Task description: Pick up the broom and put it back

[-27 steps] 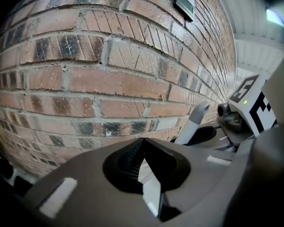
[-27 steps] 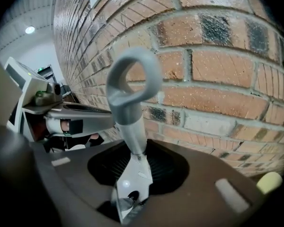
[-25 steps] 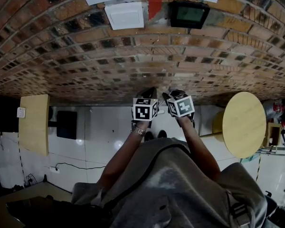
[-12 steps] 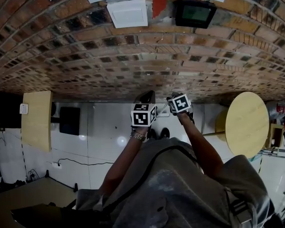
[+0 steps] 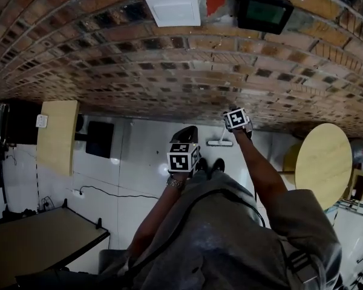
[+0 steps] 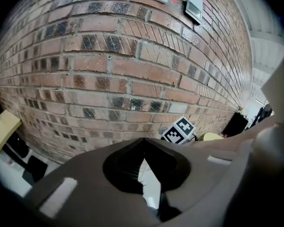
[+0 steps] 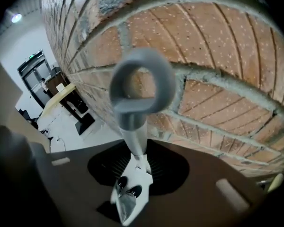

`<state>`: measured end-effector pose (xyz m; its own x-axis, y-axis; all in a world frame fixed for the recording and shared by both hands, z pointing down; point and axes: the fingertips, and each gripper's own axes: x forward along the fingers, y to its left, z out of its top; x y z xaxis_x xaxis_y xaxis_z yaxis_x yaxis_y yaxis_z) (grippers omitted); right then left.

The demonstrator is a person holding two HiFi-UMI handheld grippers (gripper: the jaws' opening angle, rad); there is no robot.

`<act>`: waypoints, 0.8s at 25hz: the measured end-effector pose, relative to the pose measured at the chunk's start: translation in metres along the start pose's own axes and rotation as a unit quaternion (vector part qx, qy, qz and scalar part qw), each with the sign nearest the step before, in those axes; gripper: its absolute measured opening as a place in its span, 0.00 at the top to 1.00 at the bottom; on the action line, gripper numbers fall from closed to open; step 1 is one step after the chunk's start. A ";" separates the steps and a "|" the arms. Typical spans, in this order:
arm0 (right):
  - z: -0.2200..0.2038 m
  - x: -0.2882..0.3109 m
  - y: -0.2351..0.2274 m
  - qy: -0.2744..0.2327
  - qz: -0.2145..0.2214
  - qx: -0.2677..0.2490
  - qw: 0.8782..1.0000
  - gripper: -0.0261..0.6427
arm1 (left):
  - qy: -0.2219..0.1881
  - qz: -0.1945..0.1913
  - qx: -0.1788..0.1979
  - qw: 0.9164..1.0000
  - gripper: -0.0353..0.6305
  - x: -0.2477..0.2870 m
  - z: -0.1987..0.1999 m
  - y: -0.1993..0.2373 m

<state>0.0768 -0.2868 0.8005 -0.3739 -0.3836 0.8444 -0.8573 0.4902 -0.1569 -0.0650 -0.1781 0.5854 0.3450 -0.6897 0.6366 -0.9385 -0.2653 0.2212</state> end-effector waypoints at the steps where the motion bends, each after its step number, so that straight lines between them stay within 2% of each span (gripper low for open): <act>1: 0.003 0.001 -0.006 -0.004 -0.004 0.006 1.000 0.81 | 0.002 0.003 -0.003 1.000 0.94 -0.003 -0.004 0.000; 4: 0.006 0.005 -0.016 -0.008 -0.008 0.018 1.000 0.81 | 0.006 0.008 -0.012 1.000 0.94 -0.009 -0.017 -0.003; 5: 0.004 0.005 -0.017 -0.005 -0.011 0.018 1.000 0.76 | 0.010 0.009 -0.015 1.000 0.94 -0.010 -0.023 -0.004; 6: 0.001 0.004 -0.018 -0.003 -0.017 0.017 1.000 0.66 | 0.014 0.011 -0.017 1.000 0.94 -0.012 -0.031 -0.006; 7: -0.002 0.002 -0.018 -0.002 -0.025 0.016 1.000 0.61 | 0.021 0.011 -0.019 1.000 0.94 -0.013 -0.039 -0.007; 10: -0.014 -0.011 -0.017 -0.023 -0.047 0.033 0.998 0.61 | 0.039 0.010 -0.024 0.999 0.94 -0.016 -0.064 -0.012; 14: -0.034 -0.037 0.017 -0.051 -0.029 0.064 0.996 0.62 | 0.041 -0.001 -0.019 0.999 0.94 -0.025 -0.077 -0.016; 17: -0.040 -0.074 0.063 -0.091 0.005 0.081 0.993 0.73 | 0.026 -0.020 -0.004 0.999 0.94 -0.034 -0.073 -0.022; 20: -0.047 -0.107 0.109 -0.111 0.010 0.093 0.989 0.95 | 0.017 -0.037 0.008 0.999 0.94 -0.045 -0.076 -0.024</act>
<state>0.0396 -0.1553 0.7173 -0.4425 -0.5485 0.7095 -0.8914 0.3555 -0.2811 -0.0593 -0.0897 0.6078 0.4123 -0.6442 0.6442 -0.9100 -0.3251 0.2574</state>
